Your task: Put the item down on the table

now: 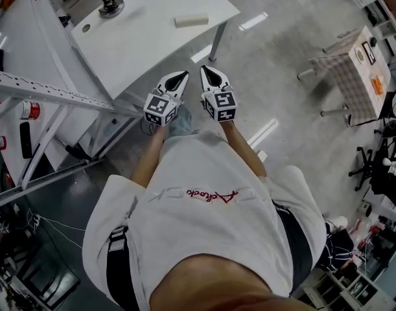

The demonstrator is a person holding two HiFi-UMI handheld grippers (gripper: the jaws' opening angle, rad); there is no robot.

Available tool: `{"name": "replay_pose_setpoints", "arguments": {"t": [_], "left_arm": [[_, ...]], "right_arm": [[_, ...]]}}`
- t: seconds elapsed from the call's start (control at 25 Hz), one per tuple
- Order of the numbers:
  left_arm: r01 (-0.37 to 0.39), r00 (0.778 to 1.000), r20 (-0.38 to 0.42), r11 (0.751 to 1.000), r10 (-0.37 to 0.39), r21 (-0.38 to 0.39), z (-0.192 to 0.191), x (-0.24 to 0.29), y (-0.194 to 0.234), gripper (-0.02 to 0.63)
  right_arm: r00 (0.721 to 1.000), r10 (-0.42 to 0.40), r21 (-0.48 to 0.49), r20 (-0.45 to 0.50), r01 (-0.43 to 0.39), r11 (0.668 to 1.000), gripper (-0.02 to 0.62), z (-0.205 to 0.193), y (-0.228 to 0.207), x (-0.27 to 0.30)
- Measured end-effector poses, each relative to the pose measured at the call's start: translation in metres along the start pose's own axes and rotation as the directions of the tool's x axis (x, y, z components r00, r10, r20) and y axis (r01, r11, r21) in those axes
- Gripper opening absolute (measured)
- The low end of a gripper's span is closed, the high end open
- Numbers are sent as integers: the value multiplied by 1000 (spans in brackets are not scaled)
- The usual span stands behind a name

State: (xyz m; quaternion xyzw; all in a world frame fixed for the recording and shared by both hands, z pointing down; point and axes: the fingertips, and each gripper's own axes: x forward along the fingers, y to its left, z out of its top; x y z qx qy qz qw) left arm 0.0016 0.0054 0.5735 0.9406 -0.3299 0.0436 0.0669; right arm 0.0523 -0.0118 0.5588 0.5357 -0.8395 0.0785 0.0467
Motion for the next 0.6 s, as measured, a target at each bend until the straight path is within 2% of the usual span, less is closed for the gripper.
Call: {"name": "replay_pose_setpoints", "arguments": {"t": [0.6], "left_arm": [[-20, 1000, 18, 1000, 20, -13, 3, 2, -8, 23]], "right_arm": [[1000, 13, -9, -3, -13, 1000, -6, 1, -3, -6]]}}
